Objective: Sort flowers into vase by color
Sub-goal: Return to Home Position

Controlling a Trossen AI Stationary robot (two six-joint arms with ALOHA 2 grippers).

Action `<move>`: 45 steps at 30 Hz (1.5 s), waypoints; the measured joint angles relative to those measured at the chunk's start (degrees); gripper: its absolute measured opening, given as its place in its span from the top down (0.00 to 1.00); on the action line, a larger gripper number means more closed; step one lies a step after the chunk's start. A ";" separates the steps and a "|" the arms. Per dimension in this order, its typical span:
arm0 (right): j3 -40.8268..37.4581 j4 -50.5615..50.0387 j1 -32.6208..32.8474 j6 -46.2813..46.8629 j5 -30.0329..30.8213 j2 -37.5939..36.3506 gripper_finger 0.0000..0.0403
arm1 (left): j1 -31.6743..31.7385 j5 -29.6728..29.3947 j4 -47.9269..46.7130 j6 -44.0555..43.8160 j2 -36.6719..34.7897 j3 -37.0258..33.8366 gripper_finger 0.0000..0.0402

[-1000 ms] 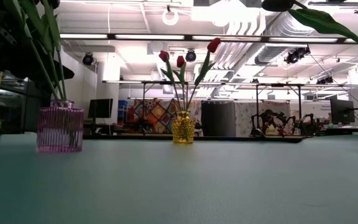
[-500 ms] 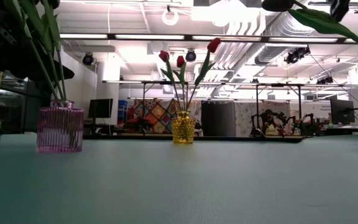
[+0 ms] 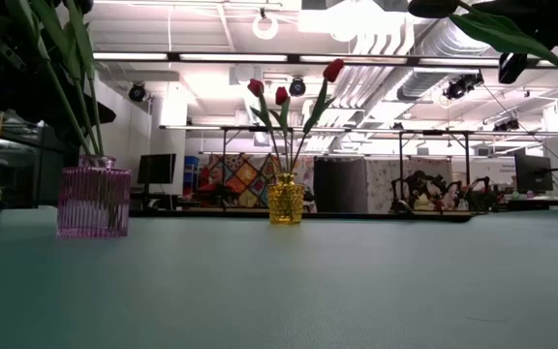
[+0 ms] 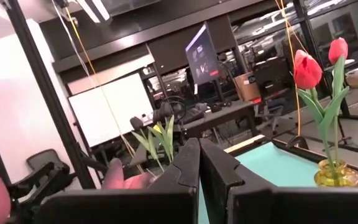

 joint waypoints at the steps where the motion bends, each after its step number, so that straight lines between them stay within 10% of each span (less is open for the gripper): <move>1: -0.13 -0.04 -1.48 0.30 -1.50 0.00 1.00 | 0.00 -0.01 0.02 0.00 0.00 0.00 1.00; 17: -3.53 -1.39 -20.17 -1.04 -24.08 3.78 1.00 | 0.00 -0.01 0.00 0.01 0.01 0.00 1.00; 45: -10.89 -4.63 -17.95 1.85 -25.25 4.02 1.00 | -0.01 0.01 0.00 0.01 0.01 0.00 1.00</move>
